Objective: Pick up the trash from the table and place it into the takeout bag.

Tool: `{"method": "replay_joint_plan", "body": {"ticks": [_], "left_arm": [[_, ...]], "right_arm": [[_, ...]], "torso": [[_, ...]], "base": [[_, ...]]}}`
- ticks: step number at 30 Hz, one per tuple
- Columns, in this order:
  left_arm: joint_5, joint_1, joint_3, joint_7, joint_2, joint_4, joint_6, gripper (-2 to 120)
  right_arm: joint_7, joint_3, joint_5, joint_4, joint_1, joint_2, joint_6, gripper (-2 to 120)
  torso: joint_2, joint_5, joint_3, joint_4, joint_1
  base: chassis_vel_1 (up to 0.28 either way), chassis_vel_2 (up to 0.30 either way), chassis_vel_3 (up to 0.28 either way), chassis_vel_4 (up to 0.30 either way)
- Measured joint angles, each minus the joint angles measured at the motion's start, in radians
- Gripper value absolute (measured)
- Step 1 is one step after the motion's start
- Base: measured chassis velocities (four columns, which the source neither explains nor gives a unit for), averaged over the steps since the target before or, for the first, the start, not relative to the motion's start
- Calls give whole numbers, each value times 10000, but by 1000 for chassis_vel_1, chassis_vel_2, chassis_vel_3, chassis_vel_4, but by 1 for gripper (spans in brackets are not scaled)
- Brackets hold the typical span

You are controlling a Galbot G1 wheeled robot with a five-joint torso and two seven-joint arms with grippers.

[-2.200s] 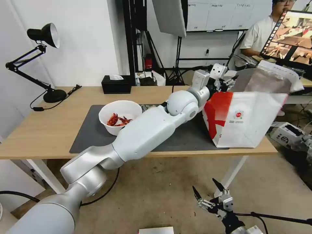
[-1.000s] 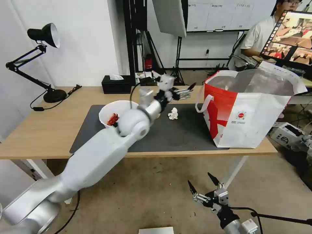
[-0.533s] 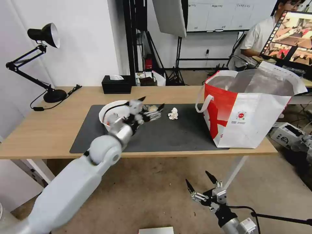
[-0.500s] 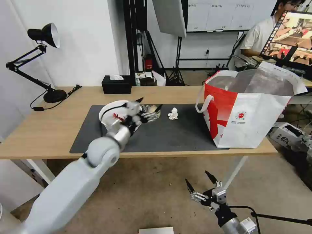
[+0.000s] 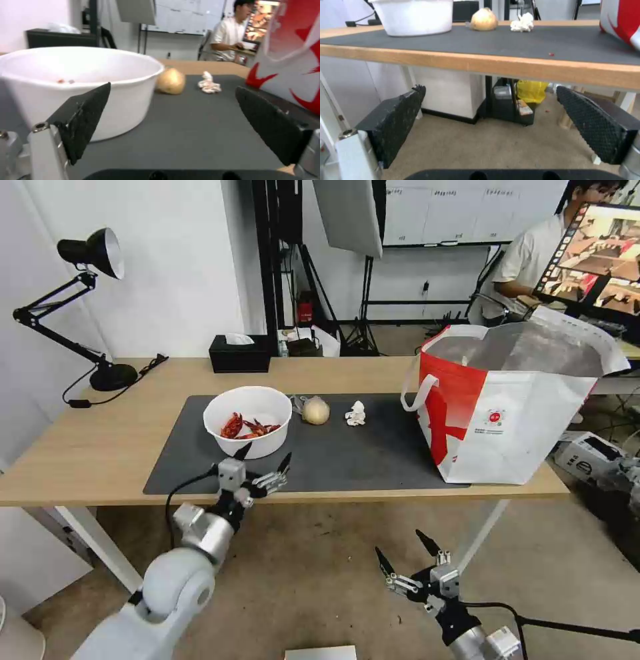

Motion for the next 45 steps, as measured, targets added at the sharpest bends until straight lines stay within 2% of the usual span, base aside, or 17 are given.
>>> {"method": "replay_joint_plan", "body": {"ticks": [6,11,16,22,29,45], "left_arm": [[631,751,-563,150,-102,131,-407,100],[722,1215,-925,180,-248,128,-588,100],[1062,2331,-1774,357,-533,163,-1037,100],[1033,3085,-2590,654,-472,424,-1523,100],[921,3344,-2725,903,-369,526,-1656,100],[932,3370,-2682,930,-426,477,-1669,100]], "right_arm": [[4,280,172,228,-156,-92,229,100],[36,381,216,291,-186,-67,354,100],[110,411,336,303,-166,-7,577,100],[63,448,680,220,-155,79,940,100],[-159,519,821,151,-235,143,1163,100],[-194,553,797,125,-272,123,1169,100]], "torso": [[0,-1,1,-1,1],[0,-2,1,-1,0],[-1,0,1,1,0],[-1,-1,1,0,1],[-1,-1,1,-1,1],[-1,0,1,0,1]], "base": [[0,0,0,0],[0,0,0,0],[0,0,0,0],[0,0,0,0],[0,0,0,0],[0,0,0,0]]}}
